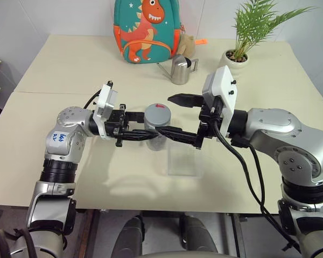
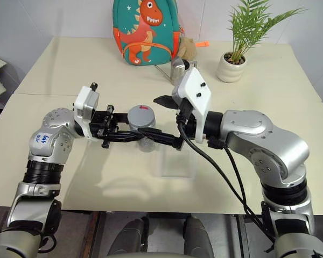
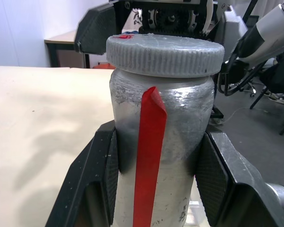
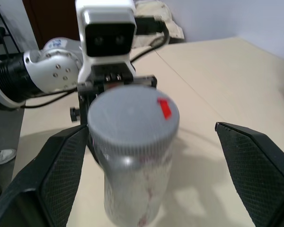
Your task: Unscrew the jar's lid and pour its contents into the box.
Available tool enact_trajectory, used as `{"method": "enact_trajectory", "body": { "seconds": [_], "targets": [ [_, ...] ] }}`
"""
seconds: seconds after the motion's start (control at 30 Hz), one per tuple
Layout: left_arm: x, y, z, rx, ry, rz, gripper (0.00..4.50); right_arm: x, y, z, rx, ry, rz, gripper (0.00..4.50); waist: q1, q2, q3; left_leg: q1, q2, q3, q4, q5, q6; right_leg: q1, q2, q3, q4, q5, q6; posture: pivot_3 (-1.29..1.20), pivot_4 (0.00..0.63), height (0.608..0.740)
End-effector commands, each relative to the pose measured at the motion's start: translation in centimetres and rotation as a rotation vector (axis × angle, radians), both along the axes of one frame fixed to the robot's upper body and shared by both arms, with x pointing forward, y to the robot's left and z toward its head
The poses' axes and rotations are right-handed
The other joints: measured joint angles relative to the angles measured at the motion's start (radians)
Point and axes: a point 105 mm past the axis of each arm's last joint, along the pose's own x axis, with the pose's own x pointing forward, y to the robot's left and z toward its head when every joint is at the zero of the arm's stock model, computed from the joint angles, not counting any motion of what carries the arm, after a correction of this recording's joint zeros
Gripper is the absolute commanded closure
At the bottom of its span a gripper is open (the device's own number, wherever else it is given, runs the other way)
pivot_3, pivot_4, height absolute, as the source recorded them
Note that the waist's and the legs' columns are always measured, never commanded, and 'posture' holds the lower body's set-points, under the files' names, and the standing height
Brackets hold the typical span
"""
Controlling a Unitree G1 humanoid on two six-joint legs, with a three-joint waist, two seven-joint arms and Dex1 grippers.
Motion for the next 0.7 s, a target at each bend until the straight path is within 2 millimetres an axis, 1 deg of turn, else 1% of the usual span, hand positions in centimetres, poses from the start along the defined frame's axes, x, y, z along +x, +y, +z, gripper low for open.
{"method": "enact_trajectory", "body": {
  "seconds": [0.03,0.27,0.5,0.7],
  "targets": [
    [-0.5,-0.1,1.0,-0.001,-0.066,-0.037,2.65,0.5,-1.7,1.3,0.017,-0.052,-0.082,0.04,0.001,0.0,0.0,0.0,0.0,0.0,0.0,0.0,0.0,0.0,0.0,0.0,0.0,0.0,0.0,0.0,0.15,0.74],
    [-0.5,-0.1,0.9,0.003,-0.068,-0.035,2.65,0.4,-2.8,1.4,0.002,-0.056,-0.123,0.04,0.005,0.0,0.0,0.0,0.0,0.0,0.0,0.0,0.0,0.0,0.0,0.0,0.0,0.0,0.0,0.0,0.15,0.74],
    [-0.4,0.0,0.8,0.005,-0.067,-0.031,2.65,-0.5,-3.7,0.9,-0.042,-0.046,-0.104,0.04,0.007,0.0,0.0,-0.001,0.0,0.0,0.0,0.0,0.0,0.0,0.0,0.0,-0.001,0.0,0.0,0.0,0.15,0.74],
    [-0.2,0.0,0.9,0.002,-0.068,-0.033,2.65,-0.4,-3.9,2.2,0.004,-0.074,-0.099,0.04,0.007,0.0,0.0,0.0,0.0,0.0,0.0,0.0,0.0,0.0,0.0,0.0,0.0,0.0,0.0,0.0,0.15,0.74]
  ]
}}
